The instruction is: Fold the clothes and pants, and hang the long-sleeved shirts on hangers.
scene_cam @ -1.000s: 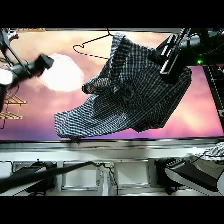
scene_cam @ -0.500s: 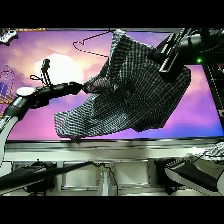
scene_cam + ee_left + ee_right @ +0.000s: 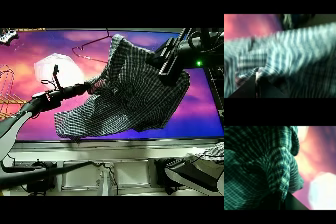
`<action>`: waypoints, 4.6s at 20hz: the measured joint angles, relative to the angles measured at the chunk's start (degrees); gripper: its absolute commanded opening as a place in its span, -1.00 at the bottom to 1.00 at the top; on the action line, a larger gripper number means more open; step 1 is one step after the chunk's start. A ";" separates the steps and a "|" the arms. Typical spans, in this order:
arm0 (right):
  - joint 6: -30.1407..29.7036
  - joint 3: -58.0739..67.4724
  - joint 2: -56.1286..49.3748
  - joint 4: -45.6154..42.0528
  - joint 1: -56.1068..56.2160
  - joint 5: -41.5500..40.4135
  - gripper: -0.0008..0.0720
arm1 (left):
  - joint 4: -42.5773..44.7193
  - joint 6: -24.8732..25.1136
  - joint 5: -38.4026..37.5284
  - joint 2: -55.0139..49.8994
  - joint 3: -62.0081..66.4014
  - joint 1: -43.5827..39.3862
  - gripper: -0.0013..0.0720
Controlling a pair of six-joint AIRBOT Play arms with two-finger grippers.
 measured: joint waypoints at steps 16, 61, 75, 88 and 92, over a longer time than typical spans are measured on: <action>3.69 -0.17 0.00 -3.34 0.00 5.14 -0.93 | -15.15 0.37 -11.80 0.09 6.75 13.14 -0.93; 66.47 2.47 17.79 -55.04 -41.31 -17.81 -0.93 | 29.18 -11.91 -16.87 25.33 6.91 -30.91 0.20; 72.59 2.64 11.93 -56.81 -62.62 -33.20 -0.93 | 31.41 -12.31 -14.97 24.44 6.91 -30.91 0.20; 77.66 2.69 12.52 -59.06 -72.78 -24.96 0.13 | 31.41 -12.52 -14.95 23.91 6.91 -30.91 0.20; 78.36 2.71 12.70 -59.32 -72.96 -24.63 0.39 | 31.41 -12.55 -14.97 23.91 6.91 -30.91 0.20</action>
